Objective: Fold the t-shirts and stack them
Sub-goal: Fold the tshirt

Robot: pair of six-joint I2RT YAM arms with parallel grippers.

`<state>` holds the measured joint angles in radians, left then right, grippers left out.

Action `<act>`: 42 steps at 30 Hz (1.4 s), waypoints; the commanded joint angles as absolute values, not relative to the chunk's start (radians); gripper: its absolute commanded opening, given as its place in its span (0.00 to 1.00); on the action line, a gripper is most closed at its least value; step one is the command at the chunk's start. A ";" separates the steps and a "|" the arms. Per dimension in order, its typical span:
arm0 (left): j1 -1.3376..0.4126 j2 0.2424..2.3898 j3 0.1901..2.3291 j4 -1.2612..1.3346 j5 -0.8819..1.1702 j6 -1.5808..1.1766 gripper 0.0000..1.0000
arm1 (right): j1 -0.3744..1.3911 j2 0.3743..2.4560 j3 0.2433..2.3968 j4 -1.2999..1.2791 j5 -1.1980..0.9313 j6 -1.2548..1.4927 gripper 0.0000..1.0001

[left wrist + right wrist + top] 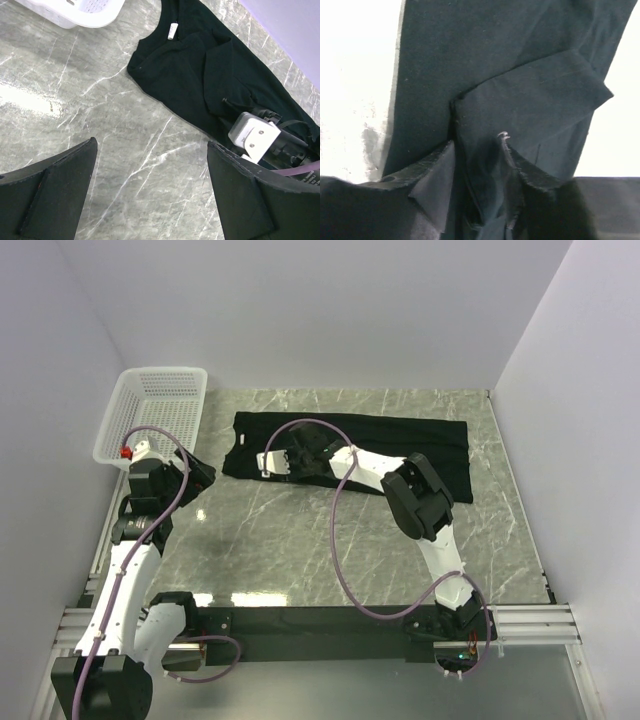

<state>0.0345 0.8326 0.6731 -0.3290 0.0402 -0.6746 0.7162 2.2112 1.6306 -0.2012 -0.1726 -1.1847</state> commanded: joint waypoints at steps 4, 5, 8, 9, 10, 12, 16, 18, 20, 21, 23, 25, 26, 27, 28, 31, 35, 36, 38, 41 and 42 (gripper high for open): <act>0.041 0.818 0.669 -0.324 0.049 -0.689 0.96 | 0.723 2.209 1.683 -0.166 -0.166 -1.146 0.29; 0.040 0.819 0.669 -0.321 0.051 -0.689 0.96 | 0.723 2.198 1.680 -0.158 -0.172 -1.134 0.26; 0.041 0.824 0.669 -0.318 0.052 -0.687 0.95 | 0.718 2.180 1.675 -0.144 -0.193 -1.083 0.11; 0.041 0.827 0.670 -0.314 0.054 -0.687 0.95 | 0.710 2.169 1.678 -0.144 -0.199 -1.063 0.05; 0.041 0.828 0.669 -0.311 0.055 -0.687 0.95 | 0.707 2.164 1.681 -0.141 -0.212 -1.043 0.03; 0.041 0.831 0.670 -0.307 0.058 -0.689 0.95 | 0.689 2.151 1.701 -0.135 -0.221 -0.964 0.00; 0.044 0.838 0.669 -0.301 0.064 -0.692 0.95 | 0.634 2.137 1.770 -0.140 -0.259 -0.780 0.00; 0.043 0.841 0.669 -0.299 0.066 -0.692 0.95 | 0.609 2.132 1.787 -0.138 -0.268 -0.666 0.00; 0.043 0.842 0.666 -0.293 0.071 -0.693 0.95 | 0.572 2.132 1.802 -0.129 -0.261 -0.555 0.00; 0.044 0.847 0.664 -0.291 0.074 -0.696 0.95 | 0.566 2.132 1.801 -0.117 -0.246 -0.513 0.00; 0.044 0.851 0.663 -0.285 0.081 -0.699 0.95 | 0.552 2.138 1.796 -0.097 -0.209 -0.431 0.00; 0.046 0.857 0.664 -0.284 0.084 -0.703 0.95 | 0.545 2.144 1.795 -0.089 -0.170 -0.388 0.00; 0.046 0.859 0.666 -0.284 0.084 -0.703 0.95 | 0.543 2.155 1.799 -0.077 -0.152 -0.346 0.00; 0.046 0.862 0.667 -0.284 0.084 -0.703 0.95 | 0.540 2.163 1.805 -0.078 -0.114 -0.330 0.00; 0.045 0.862 0.666 -0.284 0.086 -0.703 0.95 | 0.535 2.171 1.822 -0.083 -0.098 -0.309 0.00; 0.046 0.868 0.669 -0.285 0.087 -0.701 0.95 | 0.515 2.195 1.856 -0.101 -0.052 -0.218 0.00; 0.048 0.876 0.666 -0.279 0.098 -0.706 0.95 | 0.491 2.212 1.867 -0.124 -0.043 -0.155 0.00; 0.046 0.880 0.667 -0.275 0.103 -0.709 0.95 | 0.480 2.218 1.871 -0.135 -0.048 -0.141 0.00; 0.046 0.887 0.669 -0.273 0.106 -0.709 0.95 | 0.473 2.232 1.882 -0.161 -0.046 -0.098 0.00; 0.048 0.899 0.673 -0.275 0.110 -0.706 0.95 | 0.453 2.241 1.876 -0.176 -0.041 -0.037 0.00; 0.046 0.905 0.676 -0.275 0.113 -0.703 0.95 | 0.443 2.243 1.872 -0.178 -0.043 -0.025 0.00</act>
